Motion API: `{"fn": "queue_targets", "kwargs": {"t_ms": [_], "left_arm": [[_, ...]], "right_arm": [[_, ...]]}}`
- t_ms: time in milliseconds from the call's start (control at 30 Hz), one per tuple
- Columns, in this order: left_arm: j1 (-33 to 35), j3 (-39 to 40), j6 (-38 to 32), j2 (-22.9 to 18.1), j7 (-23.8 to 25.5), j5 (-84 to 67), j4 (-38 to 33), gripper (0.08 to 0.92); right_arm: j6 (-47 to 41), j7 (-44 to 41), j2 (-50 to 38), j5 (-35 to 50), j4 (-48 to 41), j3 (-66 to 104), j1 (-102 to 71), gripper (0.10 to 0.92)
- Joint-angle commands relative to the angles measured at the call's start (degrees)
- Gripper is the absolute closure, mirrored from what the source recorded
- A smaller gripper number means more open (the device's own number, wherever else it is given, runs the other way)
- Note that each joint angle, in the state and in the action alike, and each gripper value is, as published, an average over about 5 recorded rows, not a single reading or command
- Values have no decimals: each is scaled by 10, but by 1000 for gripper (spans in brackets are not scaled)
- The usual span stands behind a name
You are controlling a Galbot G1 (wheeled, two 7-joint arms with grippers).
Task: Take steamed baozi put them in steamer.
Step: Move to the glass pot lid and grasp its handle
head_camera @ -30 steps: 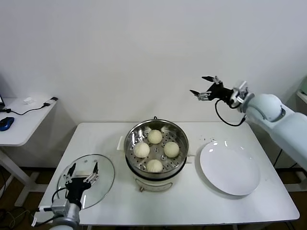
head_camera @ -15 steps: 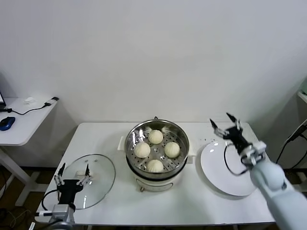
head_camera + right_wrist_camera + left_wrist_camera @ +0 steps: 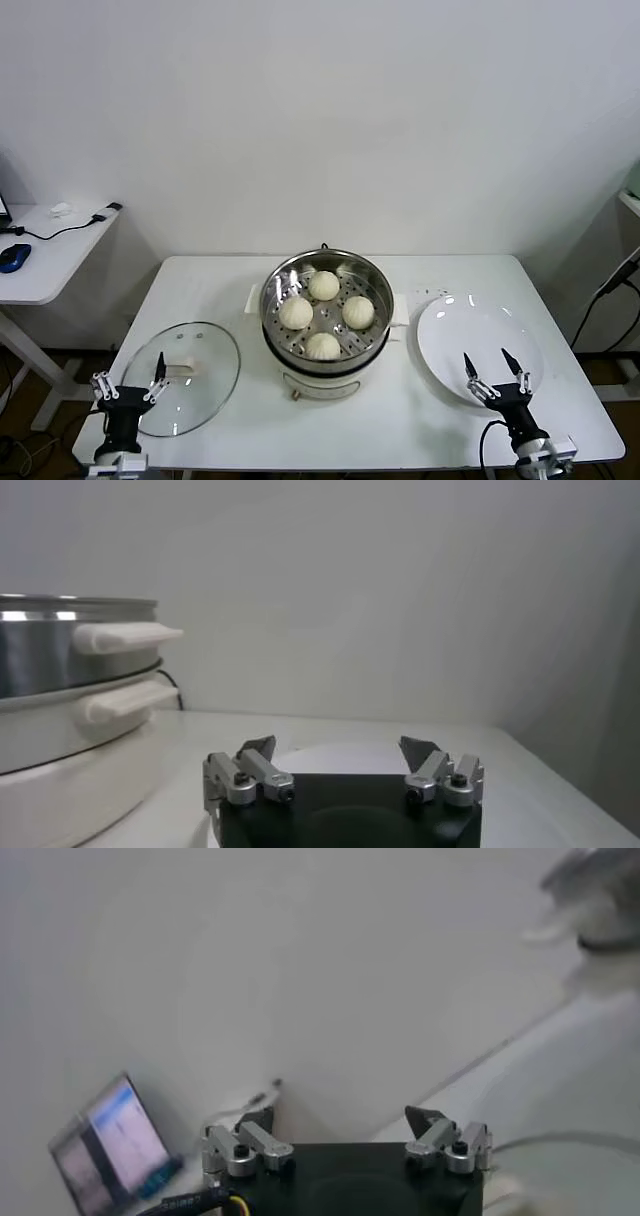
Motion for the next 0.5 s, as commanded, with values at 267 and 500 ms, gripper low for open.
{"fn": "queue_targets", "kwargs": {"t_ms": [267,500], "left_arm": [[10,15,51,28,-127,421,135,177],[-39,22,69,22,-114,440,162,177]], "right_arm": [[-28,51,56,-45,11,34,-27,203],[-37,54,63,-50,18,38,-22,203]]}}
